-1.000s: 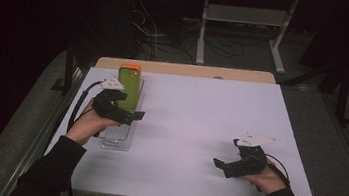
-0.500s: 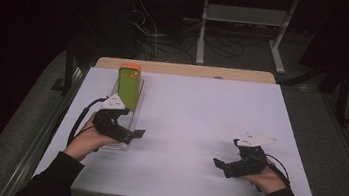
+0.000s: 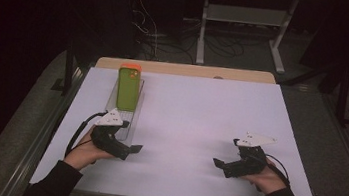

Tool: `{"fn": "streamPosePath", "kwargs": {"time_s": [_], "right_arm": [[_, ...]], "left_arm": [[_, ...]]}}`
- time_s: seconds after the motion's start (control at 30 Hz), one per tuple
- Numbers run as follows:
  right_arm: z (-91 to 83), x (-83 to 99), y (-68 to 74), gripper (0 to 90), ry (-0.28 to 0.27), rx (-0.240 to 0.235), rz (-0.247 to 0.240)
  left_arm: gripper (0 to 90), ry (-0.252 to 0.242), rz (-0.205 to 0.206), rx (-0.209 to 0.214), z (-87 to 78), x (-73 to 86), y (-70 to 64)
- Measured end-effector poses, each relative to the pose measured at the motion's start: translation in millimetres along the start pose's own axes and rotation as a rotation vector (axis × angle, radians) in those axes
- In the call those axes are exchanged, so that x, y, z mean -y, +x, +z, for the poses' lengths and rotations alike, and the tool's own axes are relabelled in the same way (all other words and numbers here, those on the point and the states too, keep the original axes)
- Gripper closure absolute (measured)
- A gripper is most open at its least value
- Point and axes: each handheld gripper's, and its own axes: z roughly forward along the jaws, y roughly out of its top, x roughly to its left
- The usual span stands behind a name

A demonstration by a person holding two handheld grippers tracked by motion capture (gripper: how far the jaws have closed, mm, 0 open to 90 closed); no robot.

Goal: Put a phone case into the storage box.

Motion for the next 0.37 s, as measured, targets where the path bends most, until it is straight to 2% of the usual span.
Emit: {"fn": "streamPosePath", "kwargs": {"time_s": [0.2, 0.37], "right_arm": [[1.4, -1.0, 1.9, 0.0, 0.007, -0.001, -0.007], [1.5, -1.2, 1.7, 0.0, 0.003, -0.002, -0.011]], "left_arm": [[0.0, -0.007, 0.024, 0.000, -2.9, 2.2, -2.9], [0.0, -0.011, 0.015, 0.001, -3.5, 2.9, -2.8]]}}
